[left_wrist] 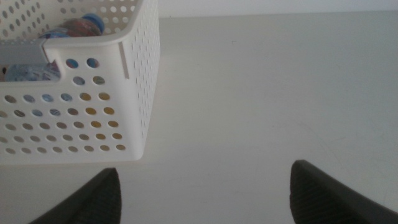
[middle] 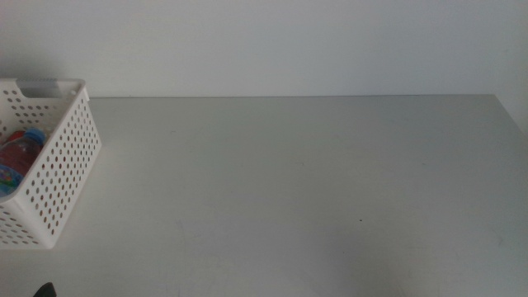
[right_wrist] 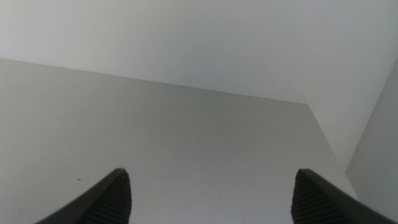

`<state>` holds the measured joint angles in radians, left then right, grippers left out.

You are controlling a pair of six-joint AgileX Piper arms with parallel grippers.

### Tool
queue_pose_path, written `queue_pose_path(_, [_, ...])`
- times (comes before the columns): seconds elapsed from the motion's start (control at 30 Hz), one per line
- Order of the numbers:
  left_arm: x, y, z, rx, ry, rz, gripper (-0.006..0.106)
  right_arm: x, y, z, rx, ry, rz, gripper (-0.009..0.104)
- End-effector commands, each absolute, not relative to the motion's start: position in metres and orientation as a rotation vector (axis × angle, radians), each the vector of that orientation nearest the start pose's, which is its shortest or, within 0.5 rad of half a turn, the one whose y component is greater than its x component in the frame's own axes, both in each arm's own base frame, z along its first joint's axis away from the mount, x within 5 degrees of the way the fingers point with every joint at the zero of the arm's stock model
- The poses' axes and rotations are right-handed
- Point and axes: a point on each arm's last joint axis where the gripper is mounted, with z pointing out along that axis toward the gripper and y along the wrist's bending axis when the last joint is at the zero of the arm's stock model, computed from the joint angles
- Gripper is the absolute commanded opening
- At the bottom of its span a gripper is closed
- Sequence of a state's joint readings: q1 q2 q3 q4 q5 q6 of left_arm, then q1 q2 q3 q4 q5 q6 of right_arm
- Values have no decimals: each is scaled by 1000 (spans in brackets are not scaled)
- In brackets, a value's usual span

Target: Use arms to grab the bottles and put them into the dustbin to the left of the table.

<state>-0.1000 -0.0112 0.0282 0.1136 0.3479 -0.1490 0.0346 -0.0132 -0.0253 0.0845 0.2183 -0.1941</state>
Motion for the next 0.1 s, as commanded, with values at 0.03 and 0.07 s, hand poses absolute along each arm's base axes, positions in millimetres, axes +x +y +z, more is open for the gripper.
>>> queue_pose_path(0.03, [53, -3, 180, 27, 1750, -80, 92, 50, 2, 219, -128, 1534, -69, 66])
queue_pose_path(0.07, [53, -3, 180, 27, 1750, -80, 92, 50, 2, 219, -128, 1534, -69, 66])
